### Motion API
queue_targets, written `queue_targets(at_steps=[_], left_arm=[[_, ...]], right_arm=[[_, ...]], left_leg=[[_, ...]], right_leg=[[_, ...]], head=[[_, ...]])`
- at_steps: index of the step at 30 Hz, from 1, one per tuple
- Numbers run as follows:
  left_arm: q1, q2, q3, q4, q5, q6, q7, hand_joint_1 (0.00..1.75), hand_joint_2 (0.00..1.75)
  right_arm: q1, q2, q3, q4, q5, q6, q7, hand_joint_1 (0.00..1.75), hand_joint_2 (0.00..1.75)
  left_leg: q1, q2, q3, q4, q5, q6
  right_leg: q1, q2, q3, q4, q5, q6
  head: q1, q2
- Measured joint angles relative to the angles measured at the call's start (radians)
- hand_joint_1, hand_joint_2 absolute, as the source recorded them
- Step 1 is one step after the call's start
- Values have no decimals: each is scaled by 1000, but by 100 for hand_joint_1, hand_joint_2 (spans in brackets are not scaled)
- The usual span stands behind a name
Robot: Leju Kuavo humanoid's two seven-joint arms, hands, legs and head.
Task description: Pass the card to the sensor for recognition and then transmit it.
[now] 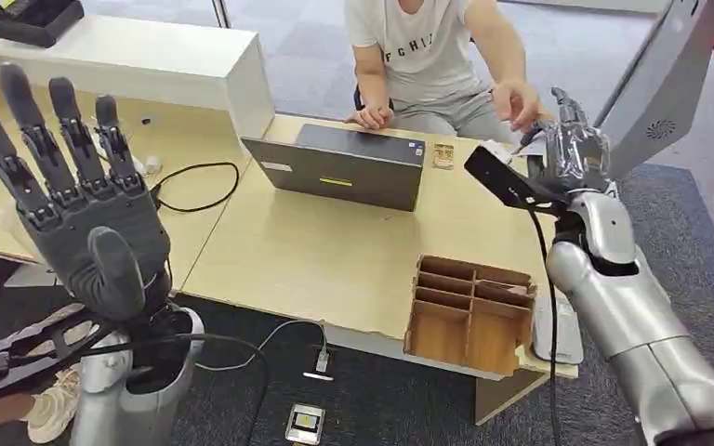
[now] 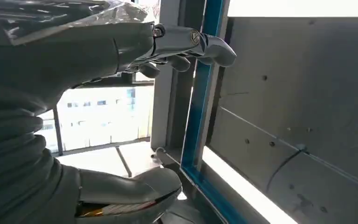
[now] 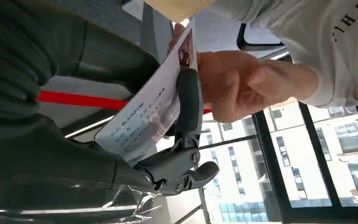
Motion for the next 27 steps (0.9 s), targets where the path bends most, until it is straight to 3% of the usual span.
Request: queue_targets(at_steps=[18, 19, 20, 21, 22, 27], left_arm=[[-22, -41, 20, 37, -2, -47, 0, 0, 175], [-22, -43, 23, 38, -3, -50, 0, 0, 175], [-23, -44, 26, 40, -3, -52, 0, 0, 175], [-24, -46, 29, 42, -4, -53, 0, 0, 175], [-25, -48, 30, 43, -5, -54, 0, 0, 175], [-30, -55, 39, 53, -9, -57, 0, 0, 175]], right_arm=[[-38, 60, 45, 142, -3, -18, -5, 175, 175], [-39, 62, 46, 146, -3, -18, -5, 162, 175], [-39, 63, 47, 150, -3, -19, -5, 24, 175], [-39, 64, 48, 154, -3, -21, -5, 24, 175], [-39, 64, 49, 157, -3, -23, -5, 0, 175], [-45, 71, 60, 189, 0, -29, -5, 0, 175]], left_leg=[[0, 0, 0, 0, 0, 0], [0, 0, 0, 0, 0, 0], [0, 0, 0, 0, 0, 0], [0, 0, 0, 0, 0, 0], [0, 0, 0, 0, 0, 0], [0, 0, 0, 0, 0, 0]], right_leg=[[0, 0, 0, 0, 0, 0], [0, 0, 0, 0, 0, 0], [0, 0, 0, 0, 0, 0], [0, 0, 0, 0, 0, 0], [0, 0, 0, 0, 0, 0], [0, 0, 0, 0, 0, 0]], head=[[0, 0], [0, 0], [0, 0], [0, 0], [0, 0], [0, 0]])
